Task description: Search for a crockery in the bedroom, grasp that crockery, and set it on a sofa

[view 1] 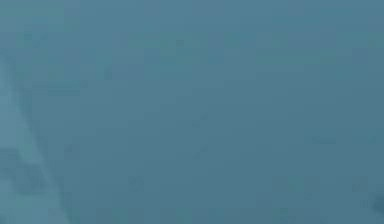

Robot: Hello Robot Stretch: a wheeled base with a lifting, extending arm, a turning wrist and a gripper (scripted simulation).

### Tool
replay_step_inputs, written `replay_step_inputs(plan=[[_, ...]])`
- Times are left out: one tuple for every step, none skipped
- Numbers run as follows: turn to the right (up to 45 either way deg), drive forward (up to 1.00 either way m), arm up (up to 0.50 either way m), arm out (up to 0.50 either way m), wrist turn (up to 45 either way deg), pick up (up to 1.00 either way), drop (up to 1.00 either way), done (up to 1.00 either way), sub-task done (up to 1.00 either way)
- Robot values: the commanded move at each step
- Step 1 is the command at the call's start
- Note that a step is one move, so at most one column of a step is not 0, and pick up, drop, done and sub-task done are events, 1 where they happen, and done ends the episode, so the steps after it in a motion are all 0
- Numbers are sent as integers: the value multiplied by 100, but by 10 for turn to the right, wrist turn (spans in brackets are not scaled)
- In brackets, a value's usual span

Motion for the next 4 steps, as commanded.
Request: replay_step_inputs(plan=[[-450, 0, 0, 0, 0, 0, 0, 0, 0], [-450, 0, 0, 0, 0, 0, 0, 0, 0], [-450, 0, 0, 0, 0, 0, 0, 0, 0], [-120, 0, 0, 0, 0, 0, 0, 0, 0]])
